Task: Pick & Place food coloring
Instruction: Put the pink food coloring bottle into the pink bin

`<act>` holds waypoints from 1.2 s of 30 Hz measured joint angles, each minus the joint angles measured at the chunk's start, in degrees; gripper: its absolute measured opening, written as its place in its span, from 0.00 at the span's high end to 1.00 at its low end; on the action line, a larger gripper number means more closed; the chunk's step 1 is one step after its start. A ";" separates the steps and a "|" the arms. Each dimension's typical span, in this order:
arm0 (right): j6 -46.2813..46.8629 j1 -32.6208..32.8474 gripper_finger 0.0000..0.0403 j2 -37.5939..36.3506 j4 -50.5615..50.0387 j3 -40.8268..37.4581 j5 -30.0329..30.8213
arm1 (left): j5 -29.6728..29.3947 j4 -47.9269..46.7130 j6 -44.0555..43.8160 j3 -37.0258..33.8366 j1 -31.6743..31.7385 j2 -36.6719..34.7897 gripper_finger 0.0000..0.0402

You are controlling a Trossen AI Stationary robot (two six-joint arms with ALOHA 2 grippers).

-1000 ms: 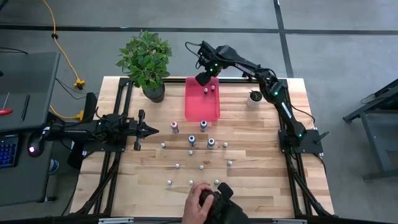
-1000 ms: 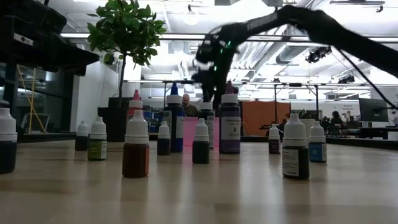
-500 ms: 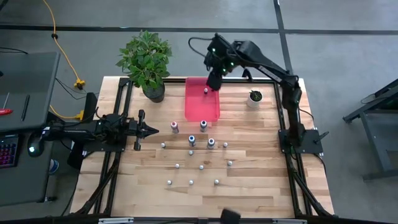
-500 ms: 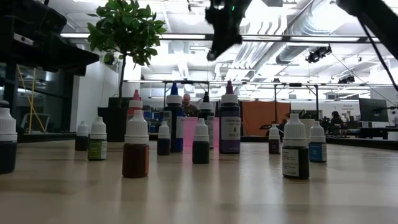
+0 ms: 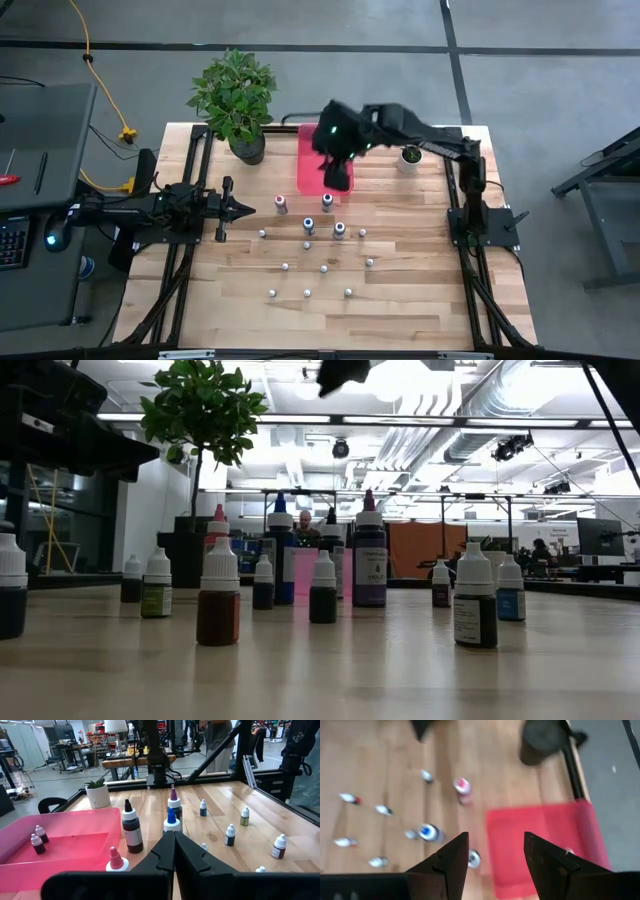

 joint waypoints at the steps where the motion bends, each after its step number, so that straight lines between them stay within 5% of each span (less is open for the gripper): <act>1: 0.84 1.21 0.56 0.70 1.40 -0.03 -0.12 | 0.00 0.00 0.00 0.00 0.02 0.02 1.00; 17: 8.56 10.04 0.56 17.50 19.67 -1.40 -0.53 | 0.00 0.00 0.02 0.00 0.02 0.02 1.00; 36: 13.63 11.40 0.56 27.45 24.65 -1.42 0.79 | 0.00 0.00 0.01 -0.01 0.00 0.01 1.00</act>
